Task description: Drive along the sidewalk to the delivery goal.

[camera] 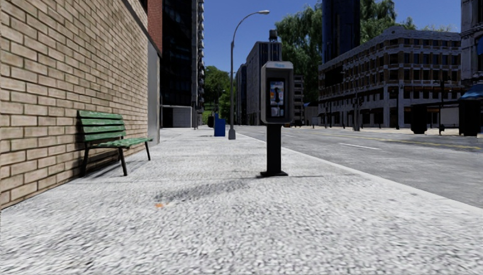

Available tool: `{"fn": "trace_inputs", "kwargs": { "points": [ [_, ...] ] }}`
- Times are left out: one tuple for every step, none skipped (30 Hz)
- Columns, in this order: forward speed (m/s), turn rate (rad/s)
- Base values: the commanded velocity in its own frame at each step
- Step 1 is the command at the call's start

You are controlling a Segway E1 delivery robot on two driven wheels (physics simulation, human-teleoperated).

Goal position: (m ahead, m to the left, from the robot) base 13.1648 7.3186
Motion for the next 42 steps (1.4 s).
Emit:
{"fn": "trace_inputs", "kwargs": {
  "points": [
    [1.75,-0.08],
    [1.75,-0.08],
    [1.78,0.0],
    [1.79,0.0],
    [1.79,0.0],
    [1.79,0.0],
    [1.79,0.0],
    [1.8,0.0],
    [1.81,0.0],
    [1.81,0.0],
    [1.81,0.0],
    [1.81,0.03],
    [1.81,0.03],
    [1.81,0.21],
    [1.8,0.34],
    [1.79,0.39],
    [1.79,0.39],
    [1.79,0.4],
    [1.79,0.42],
    [1.79,0.48],
    [1.79,0.48],
    [1.79,0.51],
    [1.79,0.51],
    [1.79,0.51],
    [1.79,0.51],
    [1.79,0.51],
    [1.79,0.51],
    [1.79,0.51],
    [1.79,0.51],
    [1.79,0.51],
    [1.79,0.51],
    [1.79,0.51],
    [1.79,0.51],
    [1.79,0.36],
    [1.79,0.18],
    [1.79,0.12],
    [1.79,0.12],
    [1.78,0.06],
    [1.78,0.04],
    [1.77,0.03],
    [1.77,0.03],
    [1.75,0.02]
  ]
}}
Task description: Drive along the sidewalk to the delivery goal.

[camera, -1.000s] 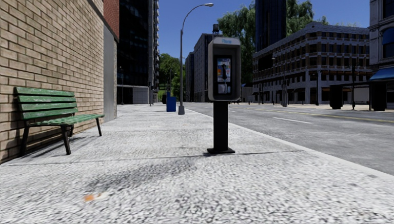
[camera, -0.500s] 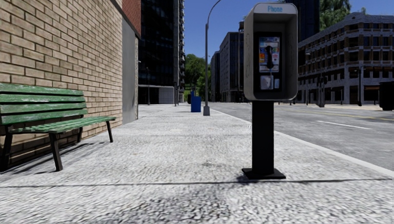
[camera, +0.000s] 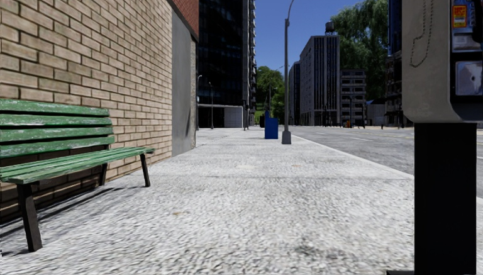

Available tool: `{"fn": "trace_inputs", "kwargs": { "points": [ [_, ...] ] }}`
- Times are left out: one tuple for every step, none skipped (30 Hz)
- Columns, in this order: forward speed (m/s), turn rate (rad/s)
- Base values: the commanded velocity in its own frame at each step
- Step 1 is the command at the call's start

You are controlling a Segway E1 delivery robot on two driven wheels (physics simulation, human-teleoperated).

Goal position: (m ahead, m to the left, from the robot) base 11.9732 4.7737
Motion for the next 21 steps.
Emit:
{"fn": "trace_inputs", "kwargs": {
  "points": [
    [1.71,0.02],
    [1.71,0.02],
    [1.69,0.02],
    [1.69,0.02],
    [1.68,0.02],
    [1.68,0.02],
    [1.67,0.01],
    [1.67,0.01],
    [1.67,0.0],
    [1.67,0.0],
    [1.67,0.0],
    [1.67,0.0],
    [1.67,0.0],
    [1.67,0.0],
    [1.66,0.0],
    [1.66,0.0],
    [1.65,0.0],
    [1.65,0.0],
    [1.65,0.0],
    [1.65,0.0],
    [1.64,0.0]
  ]
}}
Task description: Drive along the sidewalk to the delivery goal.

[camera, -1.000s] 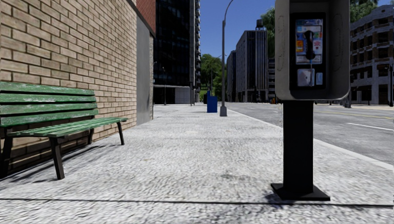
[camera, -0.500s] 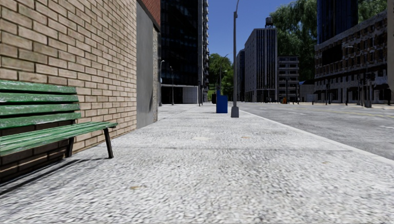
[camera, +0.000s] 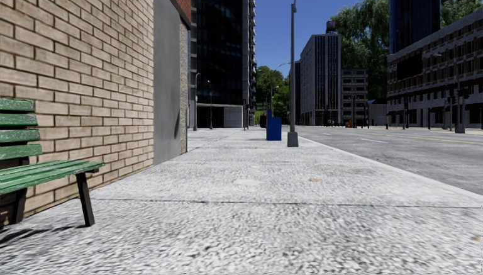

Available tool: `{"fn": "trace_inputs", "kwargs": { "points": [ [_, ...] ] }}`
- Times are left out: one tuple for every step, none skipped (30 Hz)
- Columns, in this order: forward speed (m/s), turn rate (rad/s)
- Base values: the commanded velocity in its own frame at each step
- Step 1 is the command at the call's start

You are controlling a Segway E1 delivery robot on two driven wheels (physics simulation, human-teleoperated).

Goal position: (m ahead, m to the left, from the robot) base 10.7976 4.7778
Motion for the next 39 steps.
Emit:
{"fn": "trace_inputs", "kwargs": {
  "points": [
    [1.64,0.0],
    [1.64,0.0],
    [1.64,0.0],
    [1.64,0.0],
    [1.64,0.0],
    [1.64,0.0],
    [1.64,0.0],
    [1.64,0.0],
    [1.64,0.0],
    [1.64,0.0],
    [1.64,0.0],
    [1.64,0.0],
    [1.64,0.0],
    [1.64,0.0],
    [1.64,0.0],
    [1.64,0.0],
    [1.64,0.0],
    [1.64,0.0],
    [1.64,0.0],
    [1.64,0.0],
    [1.64,0.0],
    [1.64,0.0],
    [1.64,0.0],
    [1.64,0.0],
    [1.64,0.0],
    [1.64,0.0],
    [1.64,0.0],
    [1.64,0.0],
    [1.64,0.0],
    [1.64,0.0],
    [1.64,0.0],
    [1.64,0.0],
    [1.64,0.0],
    [1.64,0.0],
    [1.64,0.0],
    [1.64,0.0],
    [1.64,0.0],
    [1.64,0.0],
    [1.64,0.0]
  ]
}}
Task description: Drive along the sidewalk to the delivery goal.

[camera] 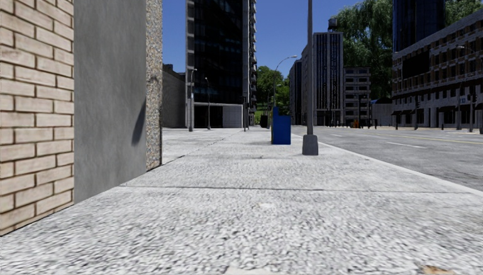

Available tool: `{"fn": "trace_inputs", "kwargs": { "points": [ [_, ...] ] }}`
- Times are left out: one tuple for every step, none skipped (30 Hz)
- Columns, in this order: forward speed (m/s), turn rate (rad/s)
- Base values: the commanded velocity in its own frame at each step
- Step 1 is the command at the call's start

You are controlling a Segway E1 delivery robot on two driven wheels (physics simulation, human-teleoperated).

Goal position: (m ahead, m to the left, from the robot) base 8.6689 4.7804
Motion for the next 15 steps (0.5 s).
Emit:
{"fn": "trace_inputs", "kwargs": {
  "points": [
    [1.64,0.0],
    [1.64,0.0],
    [1.64,0.0],
    [1.64,0.0],
    [1.64,0.0],
    [1.64,0.0],
    [1.64,0.0],
    [1.64,0.0],
    [1.64,0.0],
    [1.64,0.0],
    [1.64,0.0],
    [1.64,0.0],
    [1.64,0.0],
    [1.64,0.0],
    [1.67,0.0]
  ]
}}
